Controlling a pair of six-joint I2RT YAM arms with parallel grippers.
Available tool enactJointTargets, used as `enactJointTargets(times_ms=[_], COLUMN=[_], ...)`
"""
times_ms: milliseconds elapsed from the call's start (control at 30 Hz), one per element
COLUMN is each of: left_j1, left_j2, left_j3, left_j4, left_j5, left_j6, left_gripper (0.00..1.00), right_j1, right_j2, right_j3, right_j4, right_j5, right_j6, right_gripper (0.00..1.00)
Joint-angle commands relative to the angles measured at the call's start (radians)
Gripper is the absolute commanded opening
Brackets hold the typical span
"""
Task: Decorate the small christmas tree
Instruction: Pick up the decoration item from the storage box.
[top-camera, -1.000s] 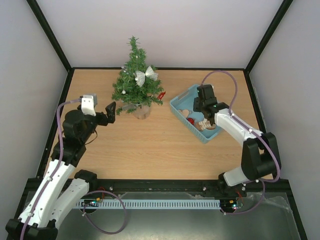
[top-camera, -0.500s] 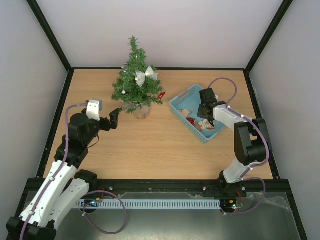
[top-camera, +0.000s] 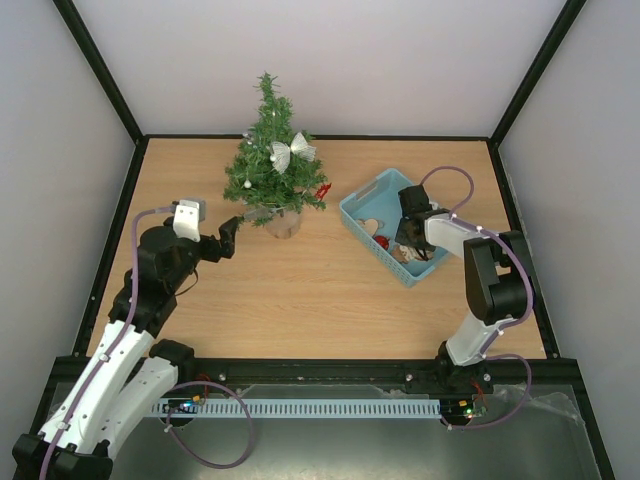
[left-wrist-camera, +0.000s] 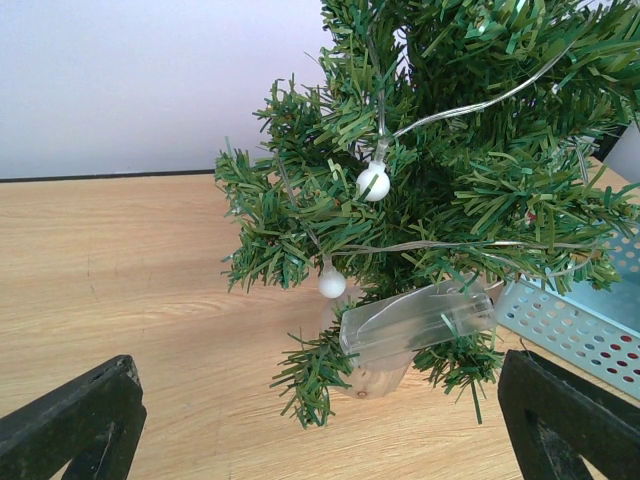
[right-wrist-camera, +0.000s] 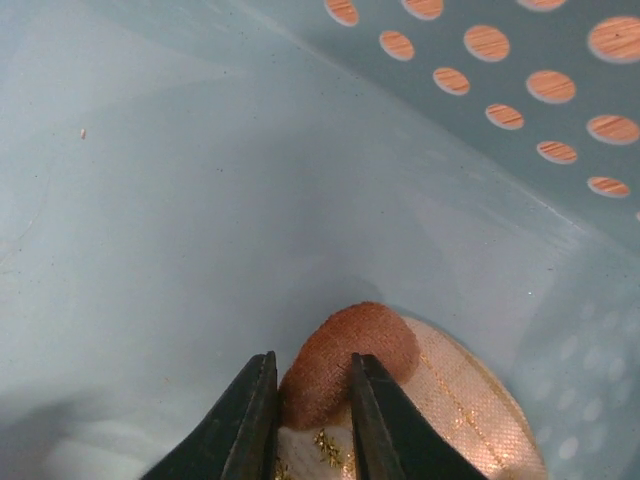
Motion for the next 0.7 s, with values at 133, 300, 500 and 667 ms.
enactJointTargets(times_ms=[133,300,500,667], left_j1=[-0.003,-0.004,-0.004,-0.005], left_j2=[-0.016,-0.018,-0.019,-0.015], left_j3=[-0.003,0.001,0.017,0.051], left_j4=[0.015,0.014,0.014,0.013], left_j5=[-0.008,0.004,0.034,0.064], left_j6=[0.015,0.020,0.001,-0.040], left_gripper=[0.95,0.91,0.83,0.77], right_j1=[-0.006,-0.005,-0.006,-0.006], right_j2=[-0.003,-0.062,-0.175,-0.292], right_j3=[-0.005,0.009,0.046,0.080], right_j4=[0.013,-0.002,-0.048,-0.075], right_j5=[0.023,0.029,0.038,0.023], right_j6=[0.010,-0.001,-0.017,-0.016], right_gripper=[0.02,0.02,0.02,0.02])
